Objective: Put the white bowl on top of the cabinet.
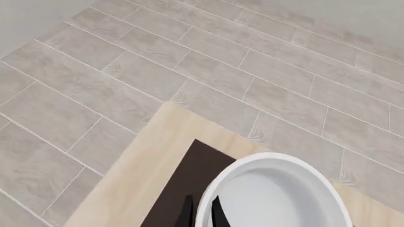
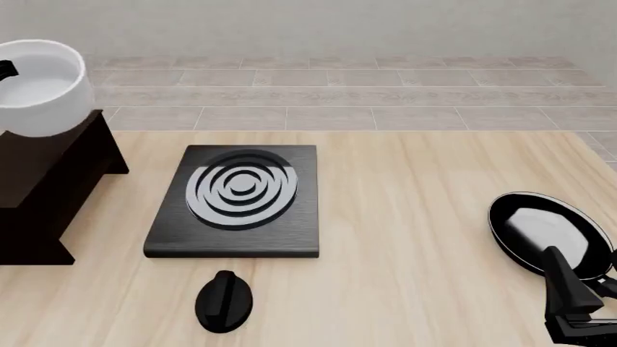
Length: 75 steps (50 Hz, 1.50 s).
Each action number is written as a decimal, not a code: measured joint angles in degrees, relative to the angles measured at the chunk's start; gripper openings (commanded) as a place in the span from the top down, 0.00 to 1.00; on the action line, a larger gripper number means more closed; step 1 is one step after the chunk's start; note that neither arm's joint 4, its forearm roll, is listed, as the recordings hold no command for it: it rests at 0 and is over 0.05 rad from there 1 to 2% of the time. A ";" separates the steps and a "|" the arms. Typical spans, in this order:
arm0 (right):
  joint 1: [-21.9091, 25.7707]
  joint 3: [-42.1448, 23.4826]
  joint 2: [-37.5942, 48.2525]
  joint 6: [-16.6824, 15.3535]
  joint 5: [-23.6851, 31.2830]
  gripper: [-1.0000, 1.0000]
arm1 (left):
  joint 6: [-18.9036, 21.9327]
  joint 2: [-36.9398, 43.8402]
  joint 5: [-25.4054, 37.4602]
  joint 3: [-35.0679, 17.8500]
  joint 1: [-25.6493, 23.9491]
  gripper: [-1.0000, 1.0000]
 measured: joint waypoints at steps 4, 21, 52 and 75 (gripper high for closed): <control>0.00 0.00 0.00 0.00 0.00 0.00 | -0.02 0.58 -0.93 0.70 0.98 1.00; 0.00 0.00 0.00 0.00 0.00 0.00 | -0.45 3.23 -4.61 3.29 2.99 1.00; 0.00 0.00 0.00 0.00 0.00 0.00 | 0.09 5.18 -8.77 5.59 5.84 1.00; 0.00 0.00 0.00 0.00 0.00 0.00 | 0.87 5.34 -10.10 5.86 5.24 0.00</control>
